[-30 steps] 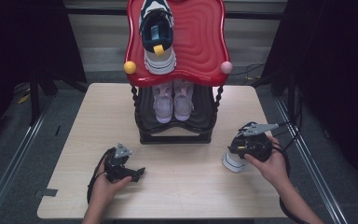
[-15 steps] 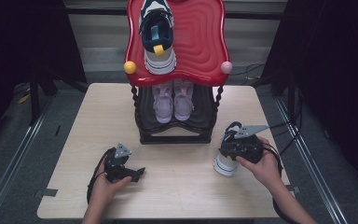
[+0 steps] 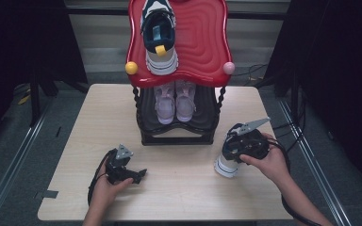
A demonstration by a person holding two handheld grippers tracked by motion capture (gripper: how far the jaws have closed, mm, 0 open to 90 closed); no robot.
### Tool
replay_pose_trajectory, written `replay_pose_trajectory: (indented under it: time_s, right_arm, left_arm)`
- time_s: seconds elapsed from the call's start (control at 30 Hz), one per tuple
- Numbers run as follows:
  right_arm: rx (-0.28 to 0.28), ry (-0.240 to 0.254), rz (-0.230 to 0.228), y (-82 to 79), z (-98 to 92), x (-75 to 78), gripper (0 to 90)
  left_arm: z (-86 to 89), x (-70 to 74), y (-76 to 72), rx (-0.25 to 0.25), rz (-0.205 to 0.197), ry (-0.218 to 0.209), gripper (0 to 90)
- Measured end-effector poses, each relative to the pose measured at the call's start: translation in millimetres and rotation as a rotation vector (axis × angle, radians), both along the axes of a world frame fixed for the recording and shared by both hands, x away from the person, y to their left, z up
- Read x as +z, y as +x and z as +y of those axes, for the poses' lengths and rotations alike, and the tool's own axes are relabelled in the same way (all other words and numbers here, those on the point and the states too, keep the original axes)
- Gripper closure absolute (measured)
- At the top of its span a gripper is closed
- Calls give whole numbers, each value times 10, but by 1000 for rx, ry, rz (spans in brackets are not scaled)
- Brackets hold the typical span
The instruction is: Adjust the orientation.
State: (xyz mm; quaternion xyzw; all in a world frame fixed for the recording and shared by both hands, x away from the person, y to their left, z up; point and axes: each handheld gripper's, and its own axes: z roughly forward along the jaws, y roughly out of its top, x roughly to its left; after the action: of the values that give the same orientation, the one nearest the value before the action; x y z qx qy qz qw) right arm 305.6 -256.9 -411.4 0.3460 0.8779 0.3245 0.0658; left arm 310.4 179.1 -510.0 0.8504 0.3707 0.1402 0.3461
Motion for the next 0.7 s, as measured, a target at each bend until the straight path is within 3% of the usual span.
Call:
replay_pose_trajectory:
  time_s: [0.4, 0.7]
  right_arm:
    - [17, -86, 124, 58, 9, 52, 461]
    - [48, -159, 158, 125, 83, 94, 468]
  left_arm:
    - [0, 0, 0, 0, 0, 0, 0]
    - [0, 0, 0, 0, 0, 0, 0]
